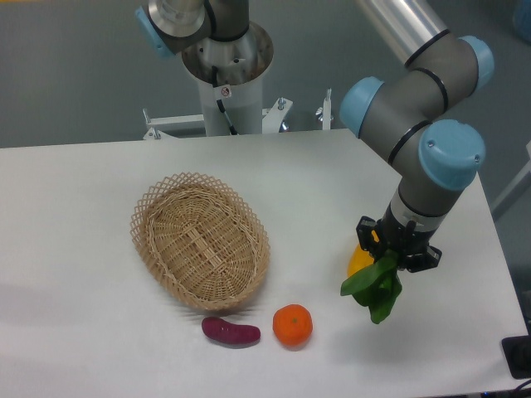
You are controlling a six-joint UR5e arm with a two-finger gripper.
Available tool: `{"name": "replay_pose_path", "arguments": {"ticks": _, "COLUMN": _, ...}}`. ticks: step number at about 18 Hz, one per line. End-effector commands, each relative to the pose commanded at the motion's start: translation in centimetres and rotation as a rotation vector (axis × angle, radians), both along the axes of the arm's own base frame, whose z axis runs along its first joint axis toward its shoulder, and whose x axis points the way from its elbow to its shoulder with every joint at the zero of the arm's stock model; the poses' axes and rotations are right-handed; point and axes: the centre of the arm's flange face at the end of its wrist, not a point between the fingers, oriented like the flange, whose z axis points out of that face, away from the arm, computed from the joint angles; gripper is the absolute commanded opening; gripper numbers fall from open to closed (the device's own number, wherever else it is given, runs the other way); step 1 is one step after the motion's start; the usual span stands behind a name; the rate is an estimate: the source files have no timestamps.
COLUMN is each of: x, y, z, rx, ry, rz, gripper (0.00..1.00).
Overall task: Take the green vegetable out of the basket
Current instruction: 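Carry the held bok choy over beside the yellow squash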
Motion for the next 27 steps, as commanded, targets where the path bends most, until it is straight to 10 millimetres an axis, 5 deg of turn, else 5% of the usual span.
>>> {"name": "replay_pose_path", "arguments": {"ticks": 2, "x": -0.3, "y": -0.4, "z": -0.1, "rx": 0.006, "ry": -0.007, "rz": 0.022, "gripper": 0.07}}
{"name": "replay_pose_path", "arguments": {"ticks": 12, "x": -0.7, "y": -1.1, "z": 0.0, "rx": 0.033, "ry": -0.055, "rz": 0.069, "gripper": 0.03}}
{"name": "replay_pose_path", "arguments": {"ticks": 27, "x": -0.7, "y": -1.1, "z": -0.1, "rx": -0.033, "ry": -0.008, "rz": 0.001, "gripper": 0.09}}
